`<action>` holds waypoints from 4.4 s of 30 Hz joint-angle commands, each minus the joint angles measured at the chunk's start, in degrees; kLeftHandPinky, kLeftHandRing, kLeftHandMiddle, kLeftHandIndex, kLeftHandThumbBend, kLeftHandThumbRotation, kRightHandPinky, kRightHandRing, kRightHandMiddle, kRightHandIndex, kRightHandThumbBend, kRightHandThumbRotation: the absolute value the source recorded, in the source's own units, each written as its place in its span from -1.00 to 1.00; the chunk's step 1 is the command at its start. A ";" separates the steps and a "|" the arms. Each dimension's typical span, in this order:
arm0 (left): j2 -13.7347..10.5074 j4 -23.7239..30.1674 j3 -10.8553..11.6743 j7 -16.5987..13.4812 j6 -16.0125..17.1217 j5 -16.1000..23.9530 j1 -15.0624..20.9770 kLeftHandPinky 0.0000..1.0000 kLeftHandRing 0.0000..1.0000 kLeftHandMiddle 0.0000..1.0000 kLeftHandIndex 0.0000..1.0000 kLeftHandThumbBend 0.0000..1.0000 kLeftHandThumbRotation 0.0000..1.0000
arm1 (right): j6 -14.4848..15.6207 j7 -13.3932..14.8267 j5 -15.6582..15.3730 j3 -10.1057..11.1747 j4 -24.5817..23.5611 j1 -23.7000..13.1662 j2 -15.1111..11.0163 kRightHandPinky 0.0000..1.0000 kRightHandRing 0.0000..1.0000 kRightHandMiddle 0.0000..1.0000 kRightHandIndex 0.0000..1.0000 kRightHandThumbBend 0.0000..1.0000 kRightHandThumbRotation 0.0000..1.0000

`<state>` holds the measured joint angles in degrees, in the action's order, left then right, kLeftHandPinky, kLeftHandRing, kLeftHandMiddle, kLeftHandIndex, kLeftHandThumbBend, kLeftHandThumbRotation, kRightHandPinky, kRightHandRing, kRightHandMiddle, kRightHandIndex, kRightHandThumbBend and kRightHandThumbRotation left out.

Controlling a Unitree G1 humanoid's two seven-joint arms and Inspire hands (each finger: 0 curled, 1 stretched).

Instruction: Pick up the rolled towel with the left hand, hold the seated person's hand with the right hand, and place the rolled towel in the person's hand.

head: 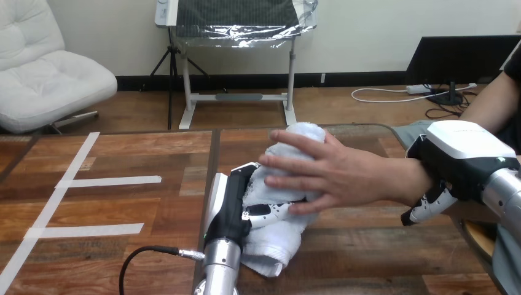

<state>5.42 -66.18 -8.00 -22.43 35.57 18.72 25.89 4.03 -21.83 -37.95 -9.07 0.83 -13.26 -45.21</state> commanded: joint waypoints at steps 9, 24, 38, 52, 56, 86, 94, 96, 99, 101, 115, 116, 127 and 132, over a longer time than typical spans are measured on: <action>2.62 0.74 -3.10 -1.67 0.28 2.14 6.63 -0.43 -0.31 -0.17 0.01 0.18 -0.93 | -0.90 1.90 2.02 3.06 -5.40 -3.37 1.36 -0.80 -0.68 -0.52 -0.39 0.44 -1.00; 3.52 1.11 -4.66 -2.59 -0.38 2.50 6.83 -0.36 -0.26 -0.14 0.02 0.14 -1.00 | -0.67 1.39 2.15 3.41 -5.70 -2.84 0.94 -0.81 -0.68 -0.53 -0.40 0.42 -1.00; 3.35 1.08 -4.74 -2.12 -0.65 2.11 6.39 -0.36 -0.25 -0.13 0.03 0.13 -1.00 | -1.27 1.60 2.75 3.88 -5.70 -2.39 1.05 -0.80 -0.68 -0.53 -0.40 0.44 -1.00; 2.57 1.03 -4.82 -2.46 -0.66 2.40 6.23 -0.37 -0.26 -0.13 0.03 0.12 -1.00 | -0.24 0.65 1.56 3.18 -5.55 -2.88 0.93 -0.76 -0.62 -0.44 -0.29 0.55 -1.00; 2.33 0.91 -4.78 -2.35 -0.44 2.27 6.21 -0.37 -0.26 -0.13 0.04 0.14 -1.00 | 0.03 0.16 0.41 2.52 -5.80 -3.17 0.43 -0.64 -0.48 -0.27 -0.11 0.60 -1.00; -2.03 2.38 -8.41 10.06 -3.71 4.63 7.25 0.90 0.94 0.94 0.97 0.83 0.12 | -3.60 -0.87 -0.45 2.08 -4.84 -3.00 -0.98 0.52 0.67 0.71 0.67 0.71 -1.00; -2.61 3.40 -9.27 10.63 -4.88 5.56 6.92 0.99 0.99 0.99 1.00 0.98 0.27 | -3.77 -1.09 -0.84 2.16 -4.93 -2.87 -0.87 0.65 0.82 0.83 0.74 0.73 -1.00; -2.65 3.60 -9.31 10.75 -5.18 5.71 6.83 0.99 1.00 1.00 1.00 0.99 0.30 | -3.73 -1.08 -1.03 2.14 -5.03 -2.81 -0.88 0.67 0.84 0.85 0.75 0.73 -1.00; -2.78 4.01 -9.47 11.00 -5.76 5.91 6.69 1.00 1.00 1.00 1.00 1.00 0.37 | -3.71 -1.14 -1.29 2.08 -5.20 -2.75 -0.92 0.71 0.87 0.87 0.76 0.73 -1.00; -2.90 4.25 -9.66 11.00 -6.01 6.06 6.58 1.00 1.00 1.00 1.00 1.00 0.39 | -3.69 -1.15 -1.32 2.11 -5.28 -2.69 -0.87 0.72 0.88 0.88 0.77 0.73 -1.00; -3.44 4.73 -9.87 12.23 -5.23 5.11 5.75 1.00 1.00 1.00 1.00 1.00 0.50 | -4.26 -0.71 -0.75 2.35 -5.54 -2.31 -0.58 0.75 0.89 0.90 0.78 0.75 -1.00; -3.47 4.83 -9.88 12.26 -5.25 5.07 5.68 1.00 1.00 1.00 1.00 1.00 0.50 | -4.19 -0.78 -0.67 2.40 -5.66 -2.26 -0.55 0.75 0.88 0.90 0.78 0.75 -1.00; -4.27 5.84 -10.17 11.24 -4.28 5.54 4.43 1.00 1.00 1.00 1.00 1.00 0.51 | -4.18 -0.94 0.40 3.17 -7.81 -1.17 -0.35 0.75 0.88 0.89 0.76 0.74 -1.00; -4.84 6.20 -10.43 10.22 -3.54 6.04 3.95 1.00 1.00 1.00 1.00 1.00 0.53 | -3.63 -0.93 0.78 3.48 -9.29 -0.45 -0.04 0.74 0.87 0.89 0.75 0.74 -1.00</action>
<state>1.32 -62.85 -17.37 -11.17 30.03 23.42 29.13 0.25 -23.31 -37.94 -8.20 -4.85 -12.73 -45.21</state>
